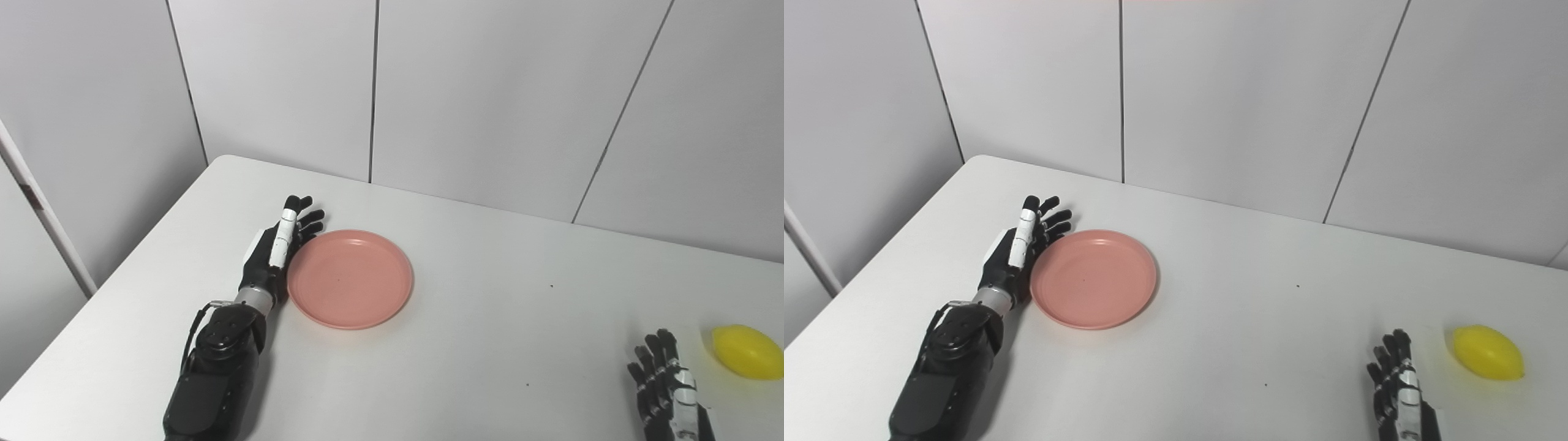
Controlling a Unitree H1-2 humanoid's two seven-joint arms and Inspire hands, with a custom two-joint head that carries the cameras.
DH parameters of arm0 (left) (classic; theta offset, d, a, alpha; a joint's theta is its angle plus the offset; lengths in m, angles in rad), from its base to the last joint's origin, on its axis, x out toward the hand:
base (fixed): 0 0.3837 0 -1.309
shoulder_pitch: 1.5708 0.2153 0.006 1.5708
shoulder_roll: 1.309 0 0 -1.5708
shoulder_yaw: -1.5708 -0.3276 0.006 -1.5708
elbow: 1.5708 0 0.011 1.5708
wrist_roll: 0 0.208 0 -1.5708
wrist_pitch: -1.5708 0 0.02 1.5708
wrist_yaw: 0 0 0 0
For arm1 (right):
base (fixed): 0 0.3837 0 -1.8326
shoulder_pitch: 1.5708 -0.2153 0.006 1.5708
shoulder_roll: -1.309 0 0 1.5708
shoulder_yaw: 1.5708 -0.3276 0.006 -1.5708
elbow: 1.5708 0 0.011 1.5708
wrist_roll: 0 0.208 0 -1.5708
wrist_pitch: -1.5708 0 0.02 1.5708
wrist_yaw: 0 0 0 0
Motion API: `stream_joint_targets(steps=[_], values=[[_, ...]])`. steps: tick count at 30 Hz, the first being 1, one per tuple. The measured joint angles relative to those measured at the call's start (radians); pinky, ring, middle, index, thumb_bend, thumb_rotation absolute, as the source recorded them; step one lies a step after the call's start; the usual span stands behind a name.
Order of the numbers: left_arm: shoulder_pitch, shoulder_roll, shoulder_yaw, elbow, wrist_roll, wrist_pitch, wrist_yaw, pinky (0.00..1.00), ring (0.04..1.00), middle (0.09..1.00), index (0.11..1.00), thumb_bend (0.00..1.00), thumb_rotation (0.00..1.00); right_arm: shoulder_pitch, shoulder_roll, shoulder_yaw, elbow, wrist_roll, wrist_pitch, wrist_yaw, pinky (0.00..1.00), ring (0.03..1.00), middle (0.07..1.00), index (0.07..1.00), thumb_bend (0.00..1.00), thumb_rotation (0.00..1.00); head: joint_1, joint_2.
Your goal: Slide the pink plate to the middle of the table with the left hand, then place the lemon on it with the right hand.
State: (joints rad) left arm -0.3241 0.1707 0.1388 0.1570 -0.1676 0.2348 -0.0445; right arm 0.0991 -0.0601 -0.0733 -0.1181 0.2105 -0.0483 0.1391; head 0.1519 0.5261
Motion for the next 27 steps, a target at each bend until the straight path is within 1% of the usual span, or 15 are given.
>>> stream_joint_targets(steps=[4, 9, 17, 22, 24, 27], values=[[0.002, -0.009, -0.011, -0.002, 0.0, 0.004, 0.0, 0.89, 0.864, 0.854, 0.907, 0.73, 1.0, 0.0, 0.0, 0.002, 0.0, -0.001, 0.0, 0.0, 1.0, 1.0, 1.0, 1.0, 0.74, 1.0, -0.002, 0.0], [0.006, -0.015, -0.028, 0.0, 0.004, -0.01, 0.0, 0.86, 0.843, 0.835, 0.886, 0.73, 1.0, 0.0, 0.0, 0.004, -0.001, -0.004, 0.0, -0.001, 1.0, 0.997, 1.0, 1.0, 0.74, 1.0, -0.009, 0.002], [0.008, -0.017, -0.062, 0.023, 0.035, -0.052, 0.001, 0.83, 0.835, 0.826, 0.871, 0.81, 1.0, 0.0, 0.014, 0.008, -0.004, -0.006, 0.0, -0.003, 1.0, 0.997, 1.0, 1.0, 0.74, 1.0, -0.014, 0.006], [0.007, -0.016, -0.081, 0.025, 0.043, -0.055, 0.001, 0.83, 0.833, 0.827, 0.873, 0.79, 1.0, 0.0, 0.018, 0.011, -0.004, -0.007, 0.0, -0.003, 1.0, 0.992, 0.996, 1.0, 0.74, 1.0, -0.017, 0.008], [0.006, -0.016, -0.088, 0.027, 0.043, -0.056, 0.001, 0.83, 0.832, 0.826, 0.877, 0.77, 1.0, 0.0, 0.019, 0.012, -0.005, -0.009, 0.0, -0.005, 1.0, 0.992, 0.995, 1.0, 0.74, 1.0, -0.02, 0.009], [0.005, -0.016, -0.098, 0.027, 0.043, -0.056, 0.001, 0.84, 0.84, 0.826, 0.887, 0.76, 1.0, 0.001, 0.023, 0.013, -0.006, -0.01, 0.0, -0.014, 1.0, 0.994, 0.997, 1.0, 0.73, 1.0, -0.021, 0.009]])
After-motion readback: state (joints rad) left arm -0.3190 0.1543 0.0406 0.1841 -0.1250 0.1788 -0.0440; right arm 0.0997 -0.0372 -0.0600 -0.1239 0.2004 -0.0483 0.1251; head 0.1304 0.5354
